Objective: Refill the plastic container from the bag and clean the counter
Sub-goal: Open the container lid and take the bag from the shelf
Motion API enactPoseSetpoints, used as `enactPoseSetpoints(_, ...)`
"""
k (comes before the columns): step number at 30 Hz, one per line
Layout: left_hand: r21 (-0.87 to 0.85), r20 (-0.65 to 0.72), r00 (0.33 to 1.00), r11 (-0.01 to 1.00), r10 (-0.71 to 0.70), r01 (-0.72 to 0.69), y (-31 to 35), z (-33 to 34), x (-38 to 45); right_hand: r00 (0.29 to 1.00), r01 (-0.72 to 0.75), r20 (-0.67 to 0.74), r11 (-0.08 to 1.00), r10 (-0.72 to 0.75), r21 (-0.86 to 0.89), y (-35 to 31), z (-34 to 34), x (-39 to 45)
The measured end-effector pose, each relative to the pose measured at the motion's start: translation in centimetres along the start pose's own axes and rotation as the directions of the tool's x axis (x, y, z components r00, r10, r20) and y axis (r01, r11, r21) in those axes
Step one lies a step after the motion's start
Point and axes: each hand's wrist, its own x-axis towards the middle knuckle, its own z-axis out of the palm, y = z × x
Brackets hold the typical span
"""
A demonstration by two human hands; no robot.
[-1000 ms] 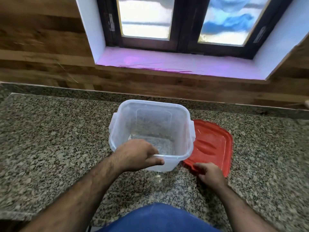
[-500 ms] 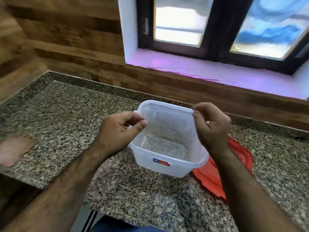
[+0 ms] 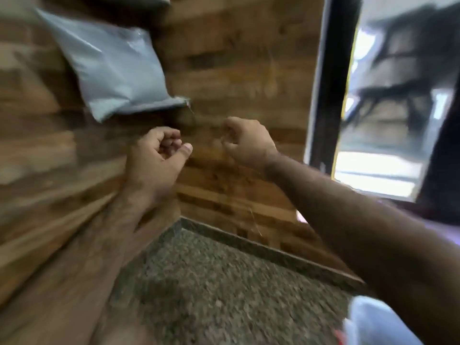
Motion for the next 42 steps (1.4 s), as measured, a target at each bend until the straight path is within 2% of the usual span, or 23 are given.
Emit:
enactPoseSetpoints(5, 0.194, -0.14, 0.978, 0.973, 0.152, -0.124, -3.4, -8.1, 13.5, 0.997, 0.055, -0.041, 0.976, -0.065, -0.212, -6.9, 3.5, 16.5)
enactPoseSetpoints(10, 0.337, -0.225, 0.948, 0.931, 0.225, -0.141, -6.0, -13.3, 24.3, 0.993, 0.054, -0.089, 0.955, -0.083, -0.291, -11.8, 6.2, 28.5)
enactPoseSetpoints(15, 0.552, -0.335, 0.84, 0.811, 0.427, -0.193, -7.9, -15.8, 30.3, 0.994, 0.085, -0.028, 0.93, -0.101, -0.358, -14.7, 9.6, 37.2)
enactPoseSetpoints(17, 0.54, -0.384, 0.805, 0.817, 0.452, -0.201, -8.2, -16.5, 31.7, 0.992, 0.123, 0.036, 0.916, -0.119, -0.383, -15.4, 10.6, 39.4)
enactPoseSetpoints(20, 0.463, -0.457, 0.816, 0.878, 0.354, -0.122, -8.5, -17.6, 33.1, 0.983, 0.176, 0.12, 0.909, -0.141, -0.377, -15.5, 12.1, 42.2)
enactPoseSetpoints(22, 0.433, -0.441, 0.86, 0.9, 0.258, -0.047, -8.9, -17.9, 33.5, 0.975, 0.193, 0.169, 0.918, -0.142, -0.347, -15.3, 12.8, 43.2)
enactPoseSetpoints(25, 0.393, -0.424, 0.876, 0.918, 0.23, -0.051, -9.4, -17.5, 33.9, 0.978, 0.176, 0.158, 0.935, -0.133, -0.307, -15.1, 13.6, 43.5)
enactPoseSetpoints(29, 0.354, -0.411, 0.865, 0.925, 0.289, -0.14, -9.3, -16.1, 34.5, 0.995, 0.101, 0.037, 0.952, -0.095, -0.288, -14.4, 14.0, 43.0)
enactPoseSetpoints(33, 0.289, -0.355, 0.865, 0.922, 0.354, -0.259, -7.5, -13.6, 33.3, 0.999, 0.002, -0.051, 0.978, -0.013, -0.209, -14.3, 11.4, 41.5)
enactPoseSetpoints(38, 0.346, -0.295, 0.824, 0.858, 0.483, -0.379, -4.1, -10.9, 30.7, 0.99, -0.084, -0.136, 0.956, 0.047, -0.28, -13.9, 7.0, 38.2)
enactPoseSetpoints(42, 0.366, -0.274, 0.821, 0.844, 0.501, -0.393, -1.0, -9.4, 25.9, 0.986, -0.073, -0.162, 0.949, 0.023, -0.306, -12.5, 3.7, 32.8)
